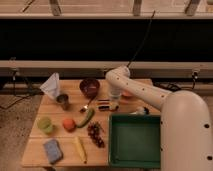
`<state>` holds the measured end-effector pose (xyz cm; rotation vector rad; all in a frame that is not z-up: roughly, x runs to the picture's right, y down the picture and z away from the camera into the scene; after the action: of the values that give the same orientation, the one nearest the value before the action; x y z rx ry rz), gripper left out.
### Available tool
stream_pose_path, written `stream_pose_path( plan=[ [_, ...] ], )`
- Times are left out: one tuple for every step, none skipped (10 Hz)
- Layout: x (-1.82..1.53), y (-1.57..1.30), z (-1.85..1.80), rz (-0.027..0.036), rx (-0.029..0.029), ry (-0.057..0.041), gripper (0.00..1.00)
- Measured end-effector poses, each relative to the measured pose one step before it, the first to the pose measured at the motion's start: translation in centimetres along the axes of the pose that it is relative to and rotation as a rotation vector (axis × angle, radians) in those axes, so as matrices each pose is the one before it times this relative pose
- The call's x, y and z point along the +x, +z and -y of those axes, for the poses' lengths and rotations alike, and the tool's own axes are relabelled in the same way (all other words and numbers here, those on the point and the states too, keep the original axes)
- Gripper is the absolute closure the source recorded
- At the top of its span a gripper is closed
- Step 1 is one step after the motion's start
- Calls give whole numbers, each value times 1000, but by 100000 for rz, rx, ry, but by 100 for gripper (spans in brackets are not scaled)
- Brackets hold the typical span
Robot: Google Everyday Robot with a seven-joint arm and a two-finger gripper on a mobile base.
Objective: Place eraser in metal cup
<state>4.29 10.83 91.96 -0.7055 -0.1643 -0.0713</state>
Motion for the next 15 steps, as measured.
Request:
stream_pose_path(
  plan=[
    [260,-244,-280,76,-4362,-149,85],
    [-169,-186,-144,283,-1411,-494,93],
    [-28,-305,-156,254,-995,-366,98],
    [-49,-787,-371,108,-434,-1001,100],
    [-421,-1257,-296,359,328,-1403,100],
    [-508,-1349,-325,274,288,-1335,100],
    [-868,-1839,-167,713,1330,-1698,100],
    [-998,-2131,-289,584,1056,-2269,100],
    [-996,-2016,-47,1227,1438,-2488,100],
    [-308,-395,-79,194,-34,-812,100],
    [125,-3,-96,-192,-300,128,100],
    [-28,46,-25,-45,-146,-78,100],
    [-13,-38,42,67,176,21,100],
    [31,6,9,47,78,72,100],
    [-54,20,24,16,83,-91,100]
  ],
)
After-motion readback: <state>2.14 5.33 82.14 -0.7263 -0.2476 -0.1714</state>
